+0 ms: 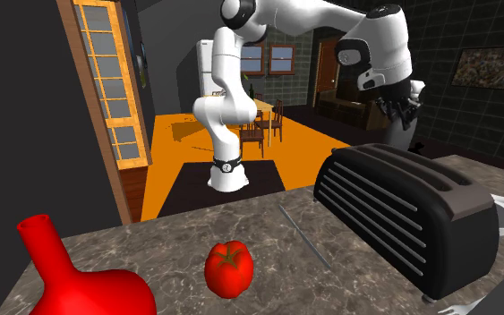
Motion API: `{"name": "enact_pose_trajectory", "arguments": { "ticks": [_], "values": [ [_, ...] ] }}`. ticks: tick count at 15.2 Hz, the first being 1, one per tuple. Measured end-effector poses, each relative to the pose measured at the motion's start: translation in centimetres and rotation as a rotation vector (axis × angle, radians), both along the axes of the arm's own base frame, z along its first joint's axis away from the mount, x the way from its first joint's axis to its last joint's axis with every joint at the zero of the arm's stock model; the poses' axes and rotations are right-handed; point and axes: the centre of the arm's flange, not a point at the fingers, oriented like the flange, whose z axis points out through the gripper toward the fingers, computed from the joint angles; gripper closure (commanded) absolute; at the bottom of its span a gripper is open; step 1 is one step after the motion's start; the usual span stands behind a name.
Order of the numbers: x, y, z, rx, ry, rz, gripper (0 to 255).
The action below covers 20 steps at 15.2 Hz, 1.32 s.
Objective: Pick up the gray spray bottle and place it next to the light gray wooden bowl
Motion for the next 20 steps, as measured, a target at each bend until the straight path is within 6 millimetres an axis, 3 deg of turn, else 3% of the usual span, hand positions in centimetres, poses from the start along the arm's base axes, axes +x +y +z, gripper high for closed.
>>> {"name": "enact_pose_trajectory", "arguments": {
  "ticks": [20],
  "values": [
    [0.0,0.0,-10.5,-0.001,-0.001,0.001,255]
  ]
}}
